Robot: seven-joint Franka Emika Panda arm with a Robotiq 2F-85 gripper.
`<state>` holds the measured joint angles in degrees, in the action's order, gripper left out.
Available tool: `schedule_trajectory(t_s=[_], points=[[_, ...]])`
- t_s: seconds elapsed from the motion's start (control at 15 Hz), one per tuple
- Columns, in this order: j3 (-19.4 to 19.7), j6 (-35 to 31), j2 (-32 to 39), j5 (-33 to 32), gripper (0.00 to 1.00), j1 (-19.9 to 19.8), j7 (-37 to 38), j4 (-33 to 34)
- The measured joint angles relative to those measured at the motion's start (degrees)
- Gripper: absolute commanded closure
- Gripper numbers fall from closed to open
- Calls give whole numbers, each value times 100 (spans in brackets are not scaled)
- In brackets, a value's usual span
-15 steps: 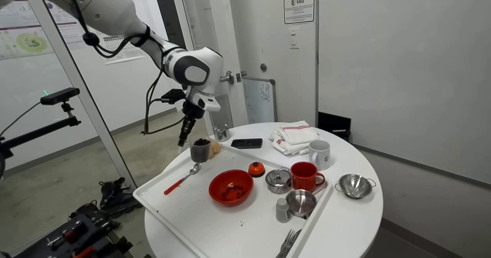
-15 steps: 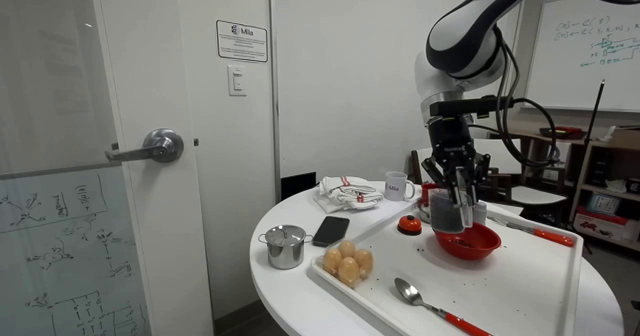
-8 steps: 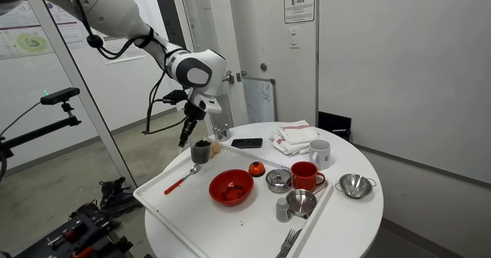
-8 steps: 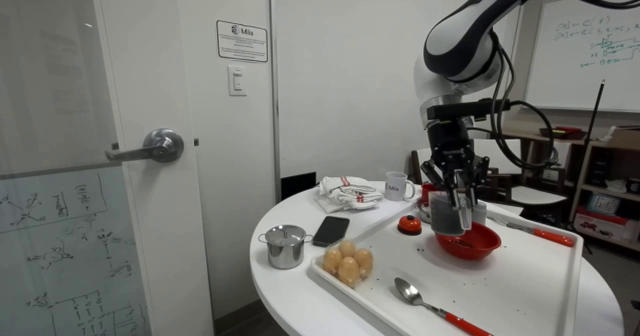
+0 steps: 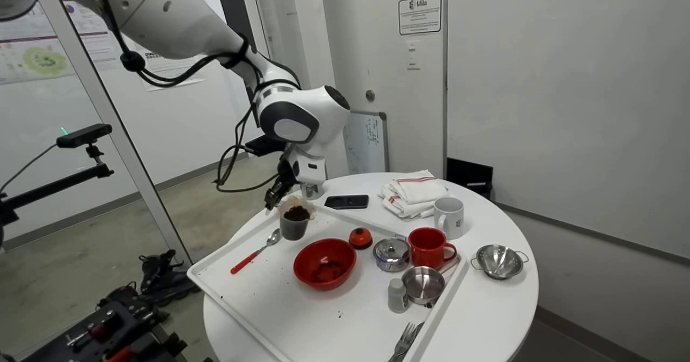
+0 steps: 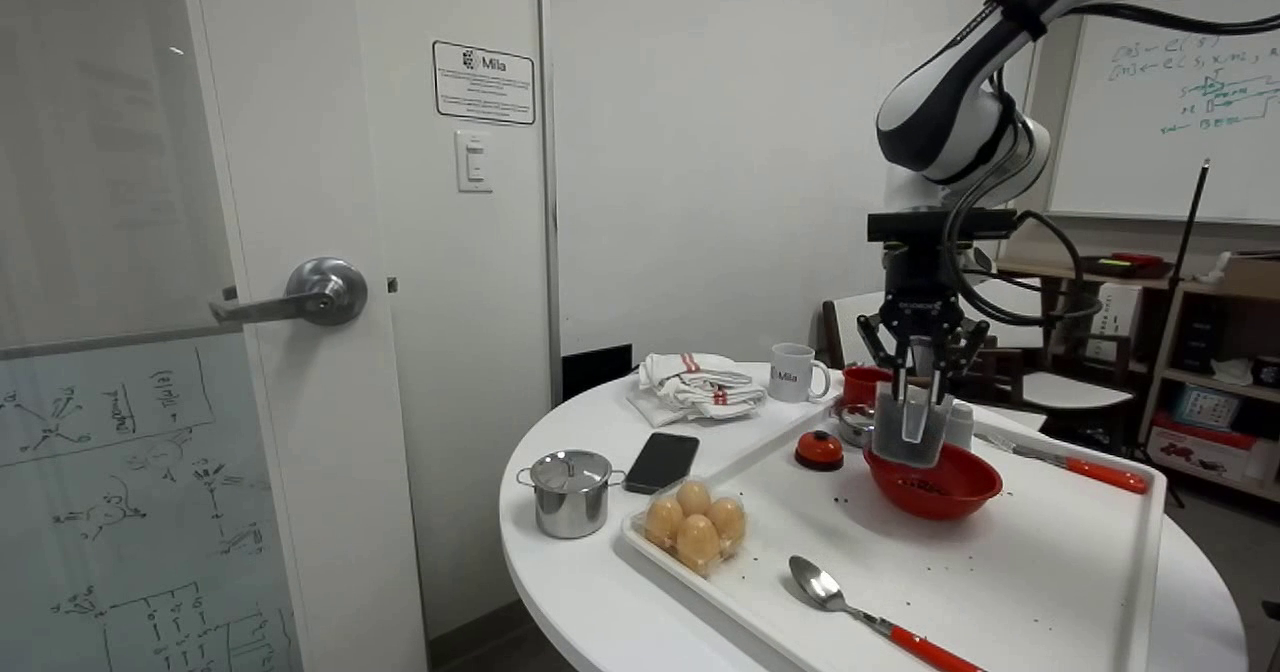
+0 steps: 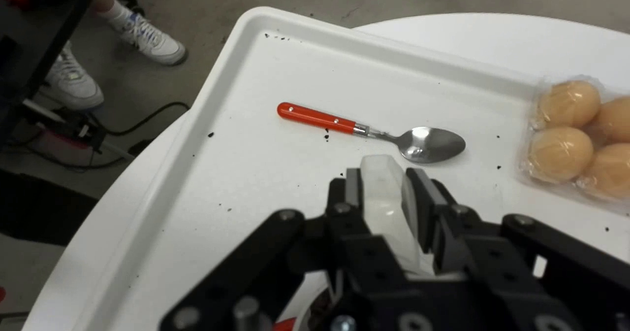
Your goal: Pour some of the contents of the mug into the bowl
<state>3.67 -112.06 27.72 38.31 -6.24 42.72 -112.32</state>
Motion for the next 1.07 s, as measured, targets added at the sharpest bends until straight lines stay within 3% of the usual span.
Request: schedule_trajectory(t_s=[0.67,1.07], points=[[167,142,-76,3041,91,-605,-1163,-657],[406,975,-74,4354,91,-891,-2380,-1079]])
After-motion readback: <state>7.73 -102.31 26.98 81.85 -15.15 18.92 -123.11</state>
